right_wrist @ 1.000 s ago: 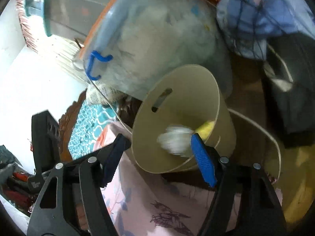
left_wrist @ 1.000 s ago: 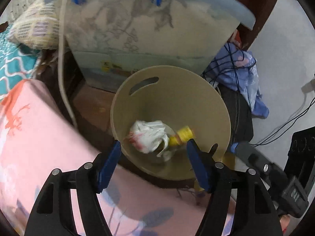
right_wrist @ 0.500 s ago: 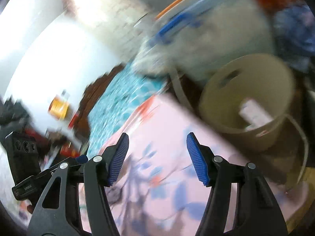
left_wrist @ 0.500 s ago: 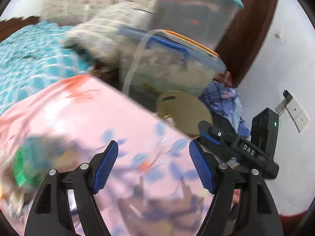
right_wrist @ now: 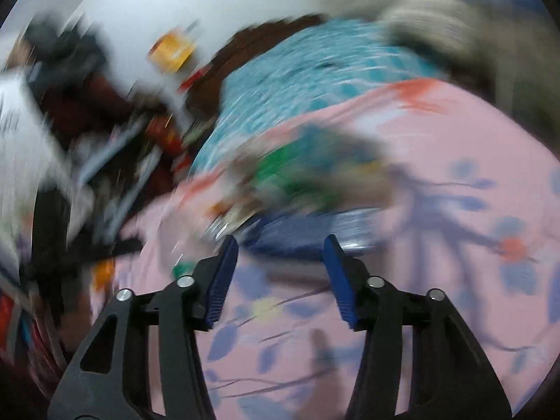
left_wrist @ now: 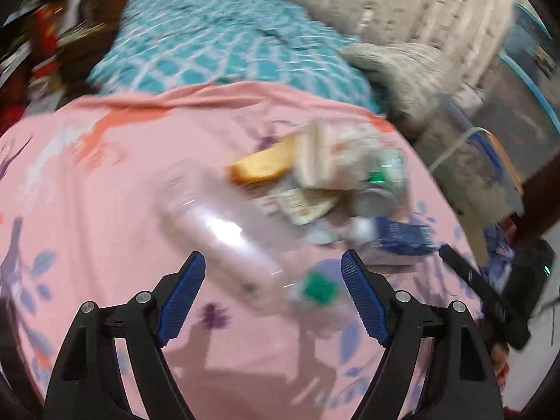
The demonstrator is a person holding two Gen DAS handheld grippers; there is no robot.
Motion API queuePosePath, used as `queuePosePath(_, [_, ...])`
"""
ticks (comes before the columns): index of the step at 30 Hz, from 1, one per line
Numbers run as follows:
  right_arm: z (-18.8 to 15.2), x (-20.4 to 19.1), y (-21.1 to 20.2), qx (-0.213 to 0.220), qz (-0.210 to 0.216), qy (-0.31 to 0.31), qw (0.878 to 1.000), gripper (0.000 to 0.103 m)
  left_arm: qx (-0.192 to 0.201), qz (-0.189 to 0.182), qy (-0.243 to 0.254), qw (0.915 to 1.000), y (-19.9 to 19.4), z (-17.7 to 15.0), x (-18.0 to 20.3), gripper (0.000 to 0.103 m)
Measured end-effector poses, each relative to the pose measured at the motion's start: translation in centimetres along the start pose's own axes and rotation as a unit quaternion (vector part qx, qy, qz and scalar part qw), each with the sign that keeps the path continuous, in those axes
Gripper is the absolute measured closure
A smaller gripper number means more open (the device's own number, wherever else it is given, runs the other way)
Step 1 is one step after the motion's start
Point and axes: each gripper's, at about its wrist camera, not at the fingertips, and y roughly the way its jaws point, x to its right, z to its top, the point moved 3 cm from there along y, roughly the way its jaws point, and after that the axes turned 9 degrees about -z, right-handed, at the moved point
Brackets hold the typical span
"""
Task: Collect trash
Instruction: 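Grasp the clear plastic bottle with the left gripper while the right gripper grasps the blue carton, then carry the bottle in the left gripper and the carton in the right gripper into the wastebasket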
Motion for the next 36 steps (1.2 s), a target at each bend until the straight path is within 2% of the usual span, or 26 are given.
queuePosePath(2, [-1.1, -4.4, 2.2, -0.030, -0.014, -0.076, 0.997, 0.056, -0.008, 0.000, -0.020, 0.9998, -0.1, -0.6, -1.5, 0.027])
queuePosePath(5, [-2.6, -7.7, 4.7, -0.056, -0.035, -0.133, 0.989, 0.057, -0.020, -0.010, -0.048, 0.9986, 0.3, -1.4, -3.1, 0.026])
queuePosePath(6, [-2.9, -8.5, 5.5, -0.071, -0.028, -0.138, 0.987, 0.057, -0.023, -0.013, -0.055, 0.9981, 0.3, -1.6, -3.6, 0.024])
queuePosePath(8, [-4.2, -10.8, 5.7, -0.105, 0.050, -0.138, 0.983, 0.057, -0.026, -0.017, -0.064, 0.9975, 0.7, -1.6, -3.4, 0.017])
queuePosePath(10, [-6.1, -13.5, 5.0, -0.124, 0.108, -0.180, 0.970, 0.056, -0.026, -0.019, -0.068, 0.9972, 0.8, -1.9, -3.9, 0.017])
queuePosePath(12, [-7.1, -14.8, 4.1, -0.119, 0.125, -0.218, 0.960, 0.057, -0.024, -0.009, -0.071, 0.9971, 1.0, -1.8, -4.3, 0.017])
queuePosePath(13, [-7.3, -14.8, 3.6, -0.112, 0.123, -0.223, 0.960, 0.057, -0.024, -0.001, -0.073, 0.9970, 1.2, -1.7, -4.5, 0.017])
queuePosePath(14, [-7.1, -14.4, 3.2, -0.105, 0.116, -0.218, 0.963, 0.057, -0.023, 0.003, -0.073, 0.9971, 1.4, -1.4, -4.6, 0.017])
queuePosePath(17, [-5.3, -10.5, 1.7, -0.070, 0.081, -0.156, 0.982, 0.057, -0.013, 0.040, -0.045, 0.9981, 2.2, 0.0, -4.0, 0.014])
queuePosePath(20, [-3.1, -4.3, -0.7, -0.018, 0.023, -0.072, 0.997, 0.052, -0.012, 0.074, -0.014, 0.9971, 3.2, 1.0, -3.5, 0.014])
queuePosePath(22, [-1.8, -0.7, -2.0, 0.016, -0.028, -0.035, 0.999, 0.040, -0.016, 0.098, 0.001, 0.9951, 4.1, 1.4, -3.6, 0.014])
queuePosePath(23, [-1.2, 1.3, -2.7, 0.031, -0.059, -0.019, 0.998, 0.038, -0.020, 0.105, 0.003, 0.9943, 4.5, 1.5, -3.7, 0.014])
queuePosePath(26, [0.3, 3.9, -2.2, 0.033, -0.096, -0.017, 0.995, 0.030, -0.038, 0.122, 0.007, 0.9918, 5.7, 1.5, -4.4, 0.014])
queuePosePath(28, [1.1, 5.2, -1.3, 0.019, -0.088, -0.004, 0.996, 0.027, -0.044, 0.125, 0.007, 0.9911, 6.1, 1.2, -4.7, 0.016])
queuePosePath(30, [2.3, 6.4, 0.1, 0.002, -0.059, 0.026, 0.998, 0.027, -0.049, 0.128, 0.009, 0.9905, 6.3, 0.9, -4.9, 0.023])
queuePosePath(32, [3.2, 6.9, 1.8, -0.007, -0.040, 0.050, 0.998, 0.028, -0.057, 0.117, 0.006, 0.9914, 6.5, 0.6, -5.0, 0.038])
queuePosePath(33, [3.1, 7.5, 1.8, -0.011, -0.031, 0.056, 0.998, 0.031, -0.059, 0.111, 0.005, 0.9921, 6.5, 0.5, -5.0, 0.039])
queuePosePath(34, [3.2, 7.7, 2.4, -0.018, -0.015, 0.062, 0.998, 0.039, -0.058, 0.112, 0.007, 0.9920, 6.4, 0.4, -4.9, 0.040])
queuePosePath(36, [3.0, 7.2, 3.4, -0.039, -0.003, 0.063, 0.997, 0.047, -0.058, 0.110, 0.015, 0.9921, 6.2, 0.1, -4.7, 0.041])
